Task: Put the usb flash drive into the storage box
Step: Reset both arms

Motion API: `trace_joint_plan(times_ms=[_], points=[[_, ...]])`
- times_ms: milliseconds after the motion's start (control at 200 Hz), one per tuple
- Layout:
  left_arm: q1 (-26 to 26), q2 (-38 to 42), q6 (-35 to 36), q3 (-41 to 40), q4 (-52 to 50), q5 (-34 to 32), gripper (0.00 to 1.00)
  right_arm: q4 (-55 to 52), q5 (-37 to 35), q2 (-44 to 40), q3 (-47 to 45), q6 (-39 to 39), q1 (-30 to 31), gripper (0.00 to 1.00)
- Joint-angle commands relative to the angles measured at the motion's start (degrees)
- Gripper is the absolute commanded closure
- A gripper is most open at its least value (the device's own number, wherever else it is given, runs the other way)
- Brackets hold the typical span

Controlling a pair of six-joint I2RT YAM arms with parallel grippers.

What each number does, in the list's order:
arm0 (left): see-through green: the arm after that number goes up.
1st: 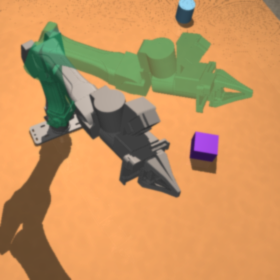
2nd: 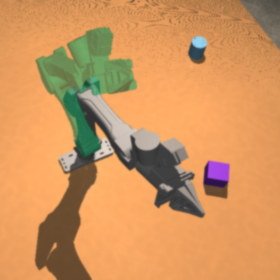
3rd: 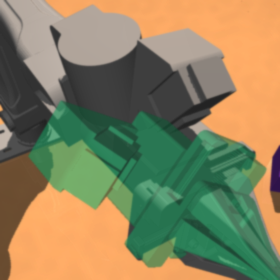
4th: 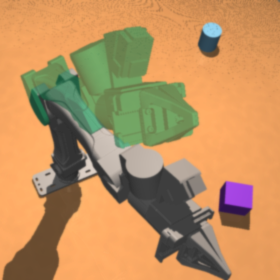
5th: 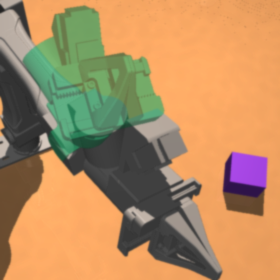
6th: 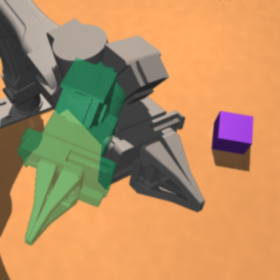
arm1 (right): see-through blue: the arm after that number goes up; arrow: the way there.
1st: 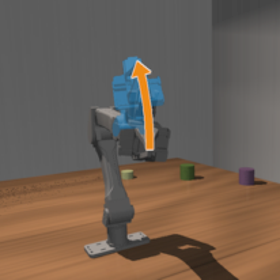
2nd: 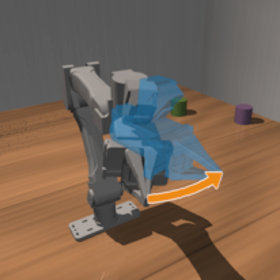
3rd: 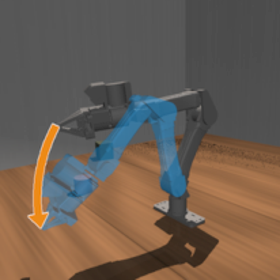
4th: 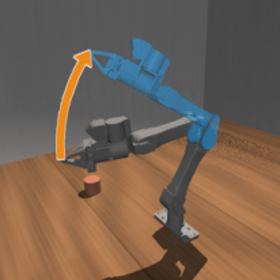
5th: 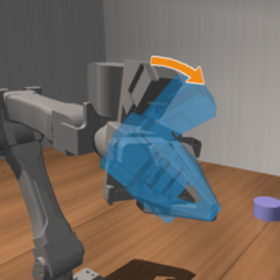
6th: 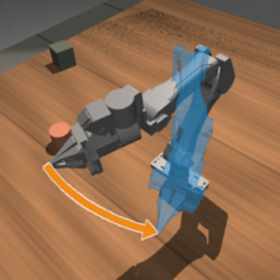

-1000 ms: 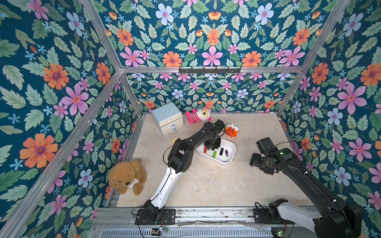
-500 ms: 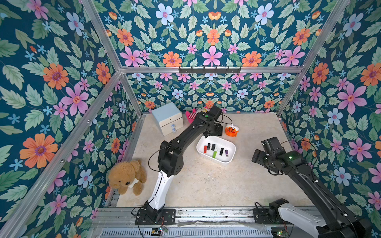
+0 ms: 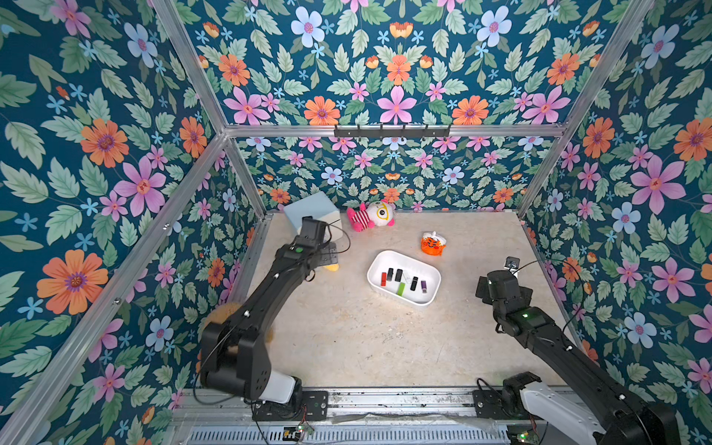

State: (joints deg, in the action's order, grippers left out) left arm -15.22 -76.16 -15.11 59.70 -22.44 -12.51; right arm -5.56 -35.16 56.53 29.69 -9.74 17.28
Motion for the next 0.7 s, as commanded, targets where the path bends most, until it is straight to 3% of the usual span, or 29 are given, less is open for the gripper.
trace_joint_plan(times_ms=[0,70,185,260,325,400,470,495,525,610,645,695], points=[[1.2,6.9,11.4,-12.1,24.8,-3.7,0.01,25.6,-0.2,4.0,-4.8,7.2,-3.0,0.01],[1.3,8.9,14.7,-19.2,34.1,-6.1,0.01,39.2,2.5,8.1,-9.4,11.0,-4.4,0.01],[2.1,7.3,19.4,-24.7,41.2,-12.2,0.0,45.5,5.7,16.0,-10.4,7.9,-8.1,0.01],[3.2,5.8,22.9,-29.1,49.2,-12.8,0.0,58.6,6.7,20.9,-14.6,10.3,-8.3,0.01],[4.5,4.9,20.8,-33.0,58.2,-11.4,0.01,70.2,8.2,25.3,-16.8,11.3,-9.5,0.0],[5.9,2.5,15.4,-37.4,68.5,-7.4,0.01,61.4,13.1,21.8,-16.4,7.8,-11.9,0.01],[5.8,-0.5,15.8,-40.2,77.2,-5.0,0.0,76.8,16.3,28.6,-20.0,8.6,-13.8,0.01],[5.7,0.0,15.6,-40.1,75.8,-5.0,0.01,81.7,16.3,30.1,-20.9,9.6,-13.6,0.01],[5.7,1.0,16.4,-40.8,75.4,-3.7,0.0,80.6,16.7,28.5,-21.4,10.0,-12.7,0.01],[5.9,-0.9,20.0,-46.1,88.3,-6.7,0.0,76.4,22.2,27.1,-21.0,12.6,-12.0,0.01],[6.4,-2.2,18.2,-45.1,86.9,-8.3,0.01,79.2,19.2,29.0,-20.6,13.1,-11.2,0.01],[6.8,-4.4,19.7,-43.9,82.6,-4.0,0.0,78.9,17.0,28.7,-20.6,12.7,-10.6,0.04]])
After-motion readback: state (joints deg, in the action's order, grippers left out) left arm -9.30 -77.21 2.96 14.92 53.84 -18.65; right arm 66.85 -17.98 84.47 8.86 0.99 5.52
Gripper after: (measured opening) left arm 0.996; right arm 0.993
